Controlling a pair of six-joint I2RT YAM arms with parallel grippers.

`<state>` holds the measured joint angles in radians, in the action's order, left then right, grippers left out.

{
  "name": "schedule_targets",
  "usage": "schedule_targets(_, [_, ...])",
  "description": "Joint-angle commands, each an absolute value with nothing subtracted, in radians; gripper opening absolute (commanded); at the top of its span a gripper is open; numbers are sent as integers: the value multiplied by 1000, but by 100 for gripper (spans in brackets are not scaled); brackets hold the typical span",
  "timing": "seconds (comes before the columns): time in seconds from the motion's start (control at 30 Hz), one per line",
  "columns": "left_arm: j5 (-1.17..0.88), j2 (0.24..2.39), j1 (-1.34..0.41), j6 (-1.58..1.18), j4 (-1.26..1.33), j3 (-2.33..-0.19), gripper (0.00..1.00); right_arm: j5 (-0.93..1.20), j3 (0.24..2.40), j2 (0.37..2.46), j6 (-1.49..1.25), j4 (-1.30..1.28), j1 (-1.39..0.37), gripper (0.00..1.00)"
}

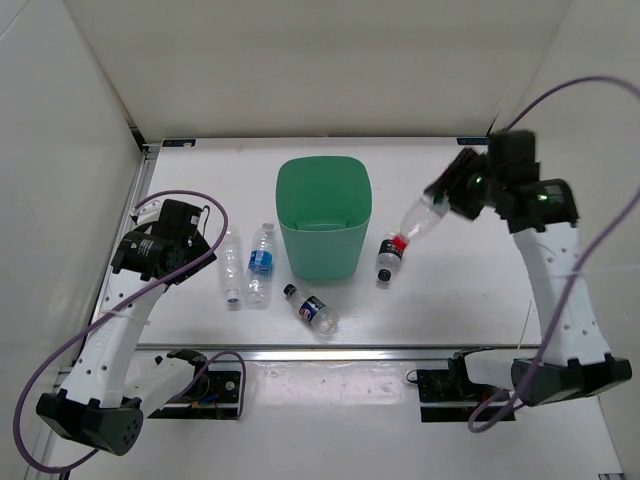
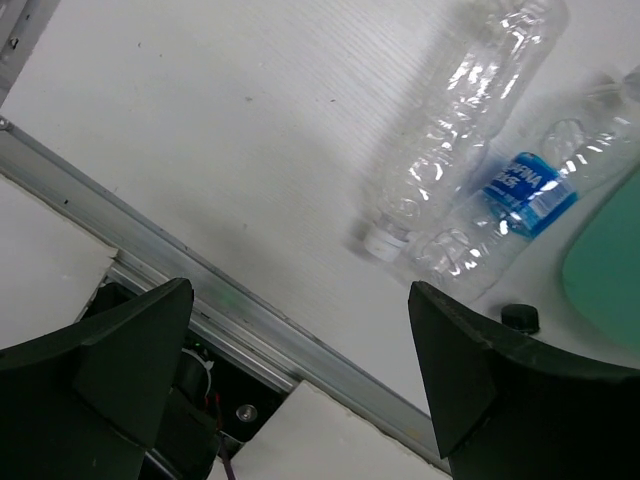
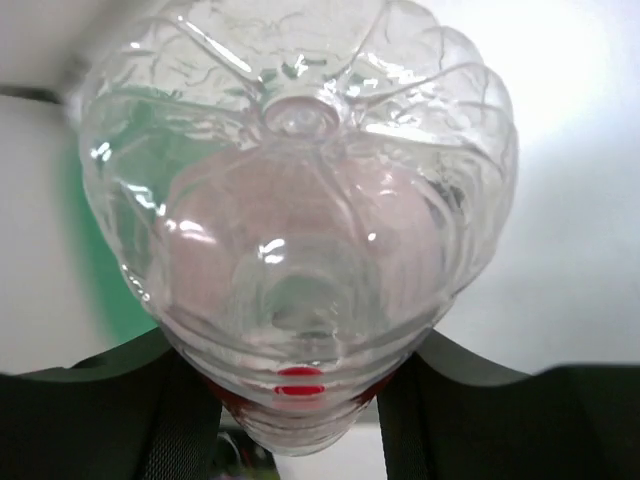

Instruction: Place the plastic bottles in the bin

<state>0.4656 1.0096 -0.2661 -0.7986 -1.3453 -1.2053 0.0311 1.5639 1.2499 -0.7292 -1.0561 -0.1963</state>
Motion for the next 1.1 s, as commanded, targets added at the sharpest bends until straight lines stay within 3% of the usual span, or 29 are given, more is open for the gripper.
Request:
schedule_targets(0.0, [518, 997, -272, -824, -1402, -1172, 100, -49, 1799, 1285, -721, -1108, -268, 35])
schedule_targets(0.17, [508, 997, -272, -842, -1425, -1169, 100, -121, 2061, 1481, -618, -904, -480, 35])
schedule_targets(0.23, [489, 1006, -272, -816, -1410, -1169, 100, -176, 2130, 1614, -601, -904, -567, 40])
schedule_targets(0.27, [489, 1020, -272, -816, -1410, -1169, 100, -176, 2153, 1655, -591, -904, -592, 45])
schedule_targets(0.3, [489, 1029, -272, -816, -1410, -1178, 100, -176, 2192, 1727, -591, -904, -630, 60])
schedule_targets(0.33, [489, 1029, -272, -816, -1410, -1178, 100, -176, 2192, 1758, -581, -894, -646, 60])
schedule_targets(0.47, [514, 1040, -272, -805, -1401, -1201, 100, -210, 2275, 1830, -626, -1005, -669, 100])
schedule_targets(0.53, [514, 1040, -272, -805, -1401, -1226, 100, -274, 2229, 1733, -655, -1009, -628, 100])
schedule_targets(0.6, [514, 1040, -272, -805, -1401, -1226, 100, -290, 2017, 1624, -701, -958, -538, 100])
schedule_targets(0.73, [523, 1040, -272, -805, -1390, -1212, 100, -128, 1640, 1419, -784, -864, -297, 100])
schedule_targets(0.93, [523, 1061, -272, -805, -1381, -1180, 100, 20, 1383, 1482, -756, -830, -152, 100])
schedule_targets(1.07, [532, 1087, -272, -805, -1381, -1180, 100, 141, 1382, 1558, -718, -736, -140, 100])
